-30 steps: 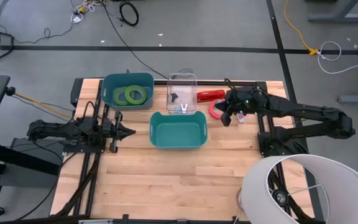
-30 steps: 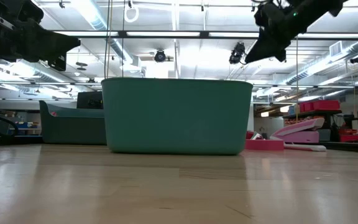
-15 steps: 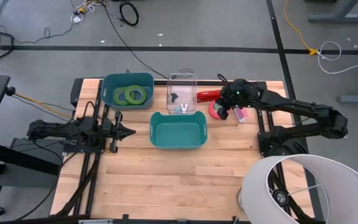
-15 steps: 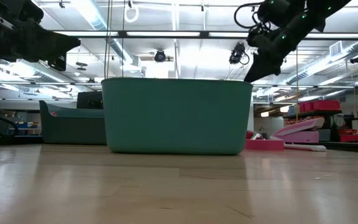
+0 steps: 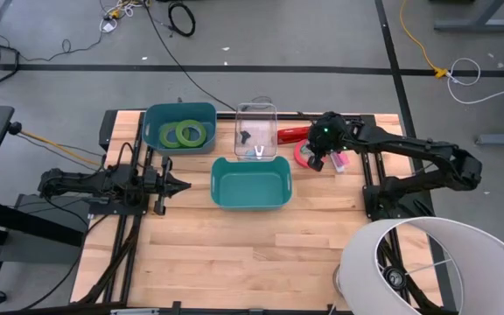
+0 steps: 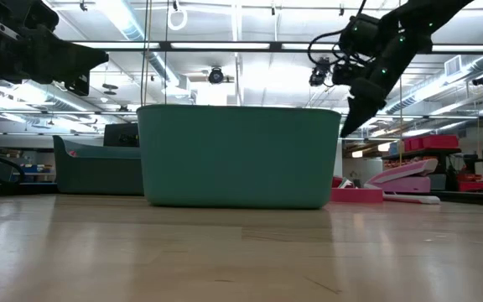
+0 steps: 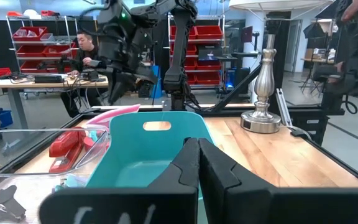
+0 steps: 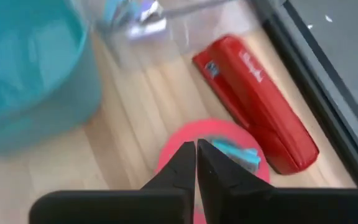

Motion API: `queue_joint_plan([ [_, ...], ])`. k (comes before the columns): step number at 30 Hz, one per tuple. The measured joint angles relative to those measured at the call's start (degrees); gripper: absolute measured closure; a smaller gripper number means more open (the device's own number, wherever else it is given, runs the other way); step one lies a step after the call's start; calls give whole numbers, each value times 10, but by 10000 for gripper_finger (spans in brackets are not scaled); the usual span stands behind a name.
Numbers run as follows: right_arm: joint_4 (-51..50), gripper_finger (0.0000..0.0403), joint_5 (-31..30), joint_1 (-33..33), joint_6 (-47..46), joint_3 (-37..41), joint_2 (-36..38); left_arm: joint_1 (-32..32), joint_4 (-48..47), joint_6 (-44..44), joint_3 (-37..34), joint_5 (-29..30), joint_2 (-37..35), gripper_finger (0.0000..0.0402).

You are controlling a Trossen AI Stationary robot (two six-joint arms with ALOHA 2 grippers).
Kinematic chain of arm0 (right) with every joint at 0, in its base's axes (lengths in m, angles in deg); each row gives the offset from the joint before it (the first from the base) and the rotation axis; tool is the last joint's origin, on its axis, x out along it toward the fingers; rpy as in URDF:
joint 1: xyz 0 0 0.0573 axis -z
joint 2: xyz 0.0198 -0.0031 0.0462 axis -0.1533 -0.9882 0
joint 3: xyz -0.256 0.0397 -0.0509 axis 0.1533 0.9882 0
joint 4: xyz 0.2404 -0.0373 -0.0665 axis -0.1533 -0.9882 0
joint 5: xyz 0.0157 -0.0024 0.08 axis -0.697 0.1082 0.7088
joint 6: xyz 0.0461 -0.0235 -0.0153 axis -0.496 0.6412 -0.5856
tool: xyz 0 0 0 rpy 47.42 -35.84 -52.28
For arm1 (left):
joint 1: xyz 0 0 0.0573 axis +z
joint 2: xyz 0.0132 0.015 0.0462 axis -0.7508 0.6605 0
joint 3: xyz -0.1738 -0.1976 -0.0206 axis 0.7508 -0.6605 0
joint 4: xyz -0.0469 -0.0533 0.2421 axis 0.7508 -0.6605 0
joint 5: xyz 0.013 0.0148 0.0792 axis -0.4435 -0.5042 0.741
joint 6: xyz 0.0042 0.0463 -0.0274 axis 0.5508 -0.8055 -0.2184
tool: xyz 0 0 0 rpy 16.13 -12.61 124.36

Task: Pick and place Stapler, Stapler remover, tape
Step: Put the light blue staple remover into the transparent bin

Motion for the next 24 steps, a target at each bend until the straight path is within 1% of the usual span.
queue_joint_plan([
  [4,-41,367,0,0,84,0,-11,0,0,0,0,0,0,399],
  [7,-53,340,-8,0,129,0,-24,0,0,0,0,0,0,399],
  [14,-49,264,-85,0,255,0,-65,0,0,0,0,0,0,399],
  [17,-39,239,-111,0,300,0,-87,0,0,0,0,0,0,399],
  [20,-23,223,-131,0,324,0,-111,0,0,0,0,0,0,399],
  [24,6,215,-141,0,356,0,-138,0,0,0,0,0,0,399],
])
